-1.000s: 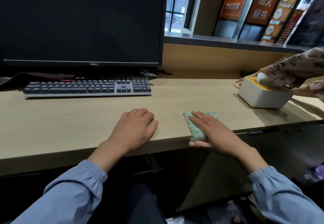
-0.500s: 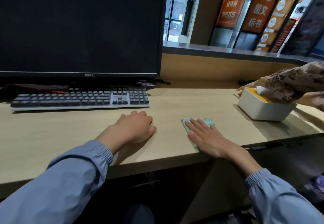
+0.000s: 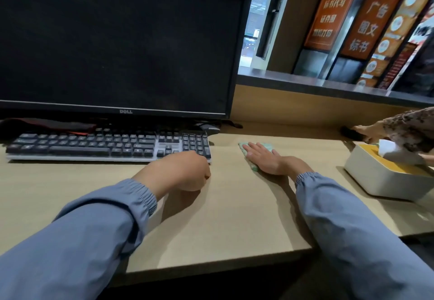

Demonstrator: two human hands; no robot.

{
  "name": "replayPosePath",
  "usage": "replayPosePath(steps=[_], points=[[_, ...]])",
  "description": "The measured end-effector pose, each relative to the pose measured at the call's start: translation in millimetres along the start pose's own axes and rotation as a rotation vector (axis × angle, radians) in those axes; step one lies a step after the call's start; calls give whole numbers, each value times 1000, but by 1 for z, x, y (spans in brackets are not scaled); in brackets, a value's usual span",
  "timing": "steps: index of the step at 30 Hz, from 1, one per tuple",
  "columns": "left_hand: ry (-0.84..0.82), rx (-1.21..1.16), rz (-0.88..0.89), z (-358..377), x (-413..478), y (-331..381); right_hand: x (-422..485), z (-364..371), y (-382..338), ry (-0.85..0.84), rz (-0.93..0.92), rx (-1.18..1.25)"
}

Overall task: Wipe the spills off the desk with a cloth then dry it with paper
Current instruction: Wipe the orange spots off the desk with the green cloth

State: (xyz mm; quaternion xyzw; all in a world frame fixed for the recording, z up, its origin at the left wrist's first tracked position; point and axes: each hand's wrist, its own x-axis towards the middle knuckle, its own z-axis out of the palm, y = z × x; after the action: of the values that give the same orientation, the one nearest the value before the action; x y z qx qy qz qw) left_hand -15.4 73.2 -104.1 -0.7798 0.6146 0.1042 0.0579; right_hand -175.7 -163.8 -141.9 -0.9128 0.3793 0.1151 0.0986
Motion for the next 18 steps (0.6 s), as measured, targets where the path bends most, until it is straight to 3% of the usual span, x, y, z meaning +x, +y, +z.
replayPosePath(steps=[13,18], points=[[-116,100,48,-16,13,-7,93,-47,2,-28,140,-44],[-129,113,38,-17,12,-3,104,-51,-2,12,324,45]])
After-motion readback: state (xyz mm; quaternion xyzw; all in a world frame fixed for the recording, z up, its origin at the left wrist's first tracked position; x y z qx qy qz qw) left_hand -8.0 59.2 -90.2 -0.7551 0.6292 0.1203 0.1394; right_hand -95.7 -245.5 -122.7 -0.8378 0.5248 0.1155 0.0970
